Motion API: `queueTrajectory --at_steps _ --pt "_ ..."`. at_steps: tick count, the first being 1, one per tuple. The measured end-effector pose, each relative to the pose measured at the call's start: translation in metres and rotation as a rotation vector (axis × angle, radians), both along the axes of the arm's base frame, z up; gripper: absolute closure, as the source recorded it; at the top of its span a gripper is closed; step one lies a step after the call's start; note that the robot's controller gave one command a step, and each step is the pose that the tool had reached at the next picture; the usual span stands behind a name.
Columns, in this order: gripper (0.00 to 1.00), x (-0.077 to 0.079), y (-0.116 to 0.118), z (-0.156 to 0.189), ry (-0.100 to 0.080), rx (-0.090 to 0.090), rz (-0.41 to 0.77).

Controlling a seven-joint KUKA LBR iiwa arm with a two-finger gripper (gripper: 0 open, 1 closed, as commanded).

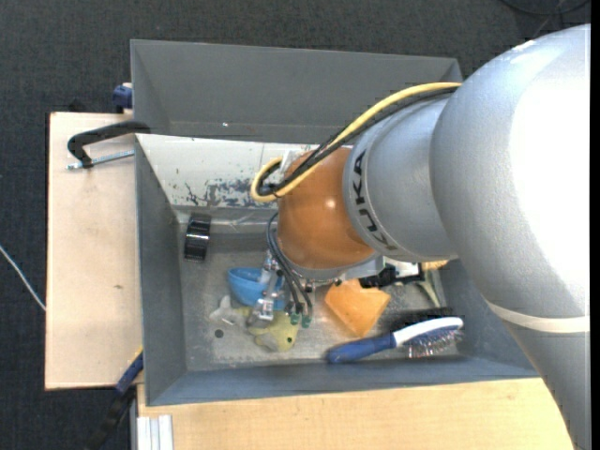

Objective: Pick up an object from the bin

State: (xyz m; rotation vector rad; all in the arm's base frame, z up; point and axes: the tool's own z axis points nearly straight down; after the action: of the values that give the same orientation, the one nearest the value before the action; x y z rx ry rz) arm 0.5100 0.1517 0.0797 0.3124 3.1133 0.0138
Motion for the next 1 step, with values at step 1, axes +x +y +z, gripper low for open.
queueTrajectory --at_steps 1 --pt "1.00 0.0045 0.0009 0.0157 -0.002 -0.003 -0.001"
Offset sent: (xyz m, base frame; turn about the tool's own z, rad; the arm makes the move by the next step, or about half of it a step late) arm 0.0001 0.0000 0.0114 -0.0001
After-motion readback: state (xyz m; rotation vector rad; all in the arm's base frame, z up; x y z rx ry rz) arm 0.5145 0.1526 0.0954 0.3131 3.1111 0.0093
